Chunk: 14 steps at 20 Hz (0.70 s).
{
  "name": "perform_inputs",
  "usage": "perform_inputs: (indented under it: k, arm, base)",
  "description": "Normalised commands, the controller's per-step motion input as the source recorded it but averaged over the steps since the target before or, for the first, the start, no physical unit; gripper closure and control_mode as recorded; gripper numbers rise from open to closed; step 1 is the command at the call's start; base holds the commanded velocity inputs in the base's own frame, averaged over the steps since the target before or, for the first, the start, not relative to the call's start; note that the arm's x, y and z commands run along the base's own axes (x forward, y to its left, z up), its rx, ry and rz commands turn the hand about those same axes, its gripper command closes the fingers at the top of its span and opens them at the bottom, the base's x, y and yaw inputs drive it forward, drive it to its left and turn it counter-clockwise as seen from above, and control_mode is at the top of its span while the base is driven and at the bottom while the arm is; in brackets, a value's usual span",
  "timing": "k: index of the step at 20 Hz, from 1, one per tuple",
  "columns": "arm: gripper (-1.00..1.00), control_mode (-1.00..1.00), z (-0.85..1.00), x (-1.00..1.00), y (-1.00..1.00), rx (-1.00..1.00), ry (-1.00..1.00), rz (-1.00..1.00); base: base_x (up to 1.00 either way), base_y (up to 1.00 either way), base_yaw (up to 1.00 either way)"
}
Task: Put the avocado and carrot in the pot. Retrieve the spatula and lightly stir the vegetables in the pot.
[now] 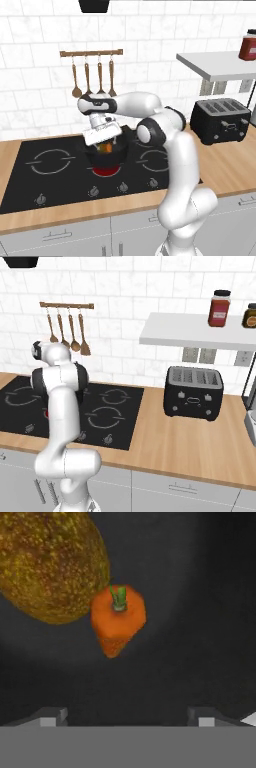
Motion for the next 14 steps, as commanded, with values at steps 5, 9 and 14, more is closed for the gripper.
perform_inputs:
  k: [5, 9, 14]
  arm:
    - [-1.0, -1.0, 0.05, -0.19, 0.0, 0.0, -0.03, -0.06]
    - [-1.0, -1.0, 0.05, -0.22, 0.0, 0.0, -0.07, -0.07]
    - [-1.0, -1.0, 0.14, -0.45, -0.07, 0.03, -0.06, -0.11]
  base:
    - [0.0, 0.0, 0.0]
    - [0.0, 0.0, 0.0]
    - [0.0, 0.0, 0.0]
